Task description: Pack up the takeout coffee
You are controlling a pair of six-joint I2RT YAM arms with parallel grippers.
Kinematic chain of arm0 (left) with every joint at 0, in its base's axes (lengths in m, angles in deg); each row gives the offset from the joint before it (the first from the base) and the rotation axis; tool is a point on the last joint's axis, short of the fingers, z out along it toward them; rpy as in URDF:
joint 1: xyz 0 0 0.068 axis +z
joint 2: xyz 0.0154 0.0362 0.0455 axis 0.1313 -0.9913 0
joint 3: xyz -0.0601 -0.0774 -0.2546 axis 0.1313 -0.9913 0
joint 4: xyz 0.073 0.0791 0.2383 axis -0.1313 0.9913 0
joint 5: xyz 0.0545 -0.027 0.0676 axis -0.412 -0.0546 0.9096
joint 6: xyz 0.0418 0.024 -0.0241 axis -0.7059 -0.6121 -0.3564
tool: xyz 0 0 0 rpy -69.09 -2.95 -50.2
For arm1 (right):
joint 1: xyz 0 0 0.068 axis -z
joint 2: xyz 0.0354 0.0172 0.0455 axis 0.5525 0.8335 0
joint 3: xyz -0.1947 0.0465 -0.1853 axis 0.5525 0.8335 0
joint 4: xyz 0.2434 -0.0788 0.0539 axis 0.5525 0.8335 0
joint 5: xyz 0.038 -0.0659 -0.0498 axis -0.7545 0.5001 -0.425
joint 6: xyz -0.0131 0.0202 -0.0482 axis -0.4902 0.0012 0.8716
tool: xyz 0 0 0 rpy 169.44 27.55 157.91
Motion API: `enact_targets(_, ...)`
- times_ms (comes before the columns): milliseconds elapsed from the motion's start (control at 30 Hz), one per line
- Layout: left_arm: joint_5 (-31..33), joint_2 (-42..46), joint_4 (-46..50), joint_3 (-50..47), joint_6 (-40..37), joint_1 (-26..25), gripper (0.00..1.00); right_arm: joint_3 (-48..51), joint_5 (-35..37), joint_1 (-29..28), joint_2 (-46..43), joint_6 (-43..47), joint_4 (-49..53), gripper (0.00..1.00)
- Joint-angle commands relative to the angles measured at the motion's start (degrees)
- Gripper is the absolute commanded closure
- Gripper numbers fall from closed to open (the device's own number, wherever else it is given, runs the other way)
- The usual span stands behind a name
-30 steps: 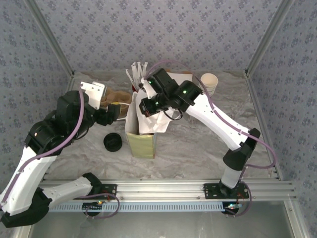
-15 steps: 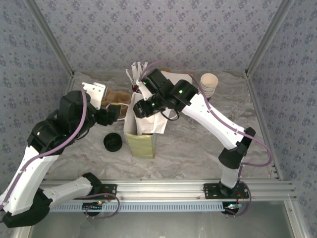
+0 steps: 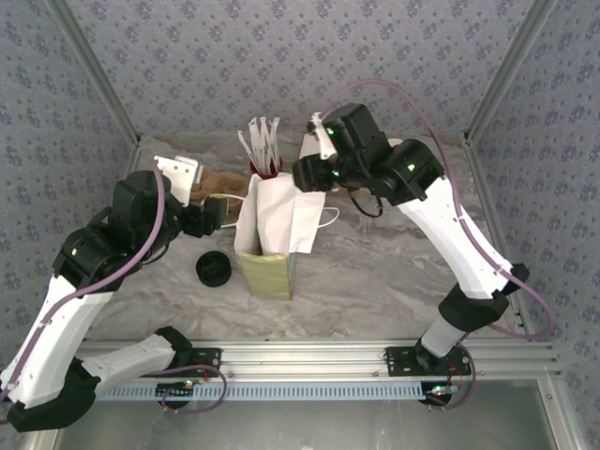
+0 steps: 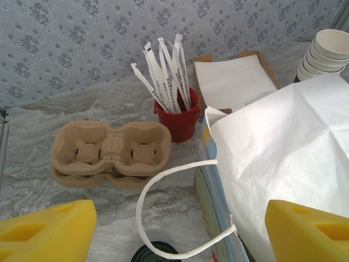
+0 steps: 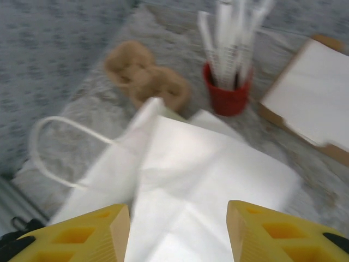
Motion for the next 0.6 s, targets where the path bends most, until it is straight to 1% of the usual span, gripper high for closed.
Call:
enact_targets(0, -1.2, 0.7, -1.3, -0.8, 0.5, 0.5, 0.19, 7.2, 3.0, 2.9, -3.2, -4.6, 0.2, 0.44)
enact_targets(100, -2.0, 0.5, -1.6, -1.2, 0.6, 0.8, 0.19, 13.4, -0.8, 5.1, -6.1, -7.4, -3.0, 0.40)
enact_targets(200, -3.0, 0.4, -2.1, -1.5, 0.5, 0.9, 0.19, 18.5, -6.1, 6.9, -7.7, -9.7, -7.7, 0.39)
enact_targets(367, -3.4, 0.3, -2.2, -1.4, 0.7, 0.9, 0.19, 22.4, -12.2, 7.9, -7.8, -11.4, -12.7, 0.40)
enact_targets(433, -3.6, 0.2, -2.3, -1.6, 0.9, 0.9, 0.19, 23.4, -13.6, 8.1, -7.7, -12.1, -14.2, 0.41)
enact_targets(567, -3.8, 0.3, -2.3, -1.8, 1.0, 0.9, 0.19, 23.7, -14.2, 8.4, -6.4, -12.8, -14.2, 0.43)
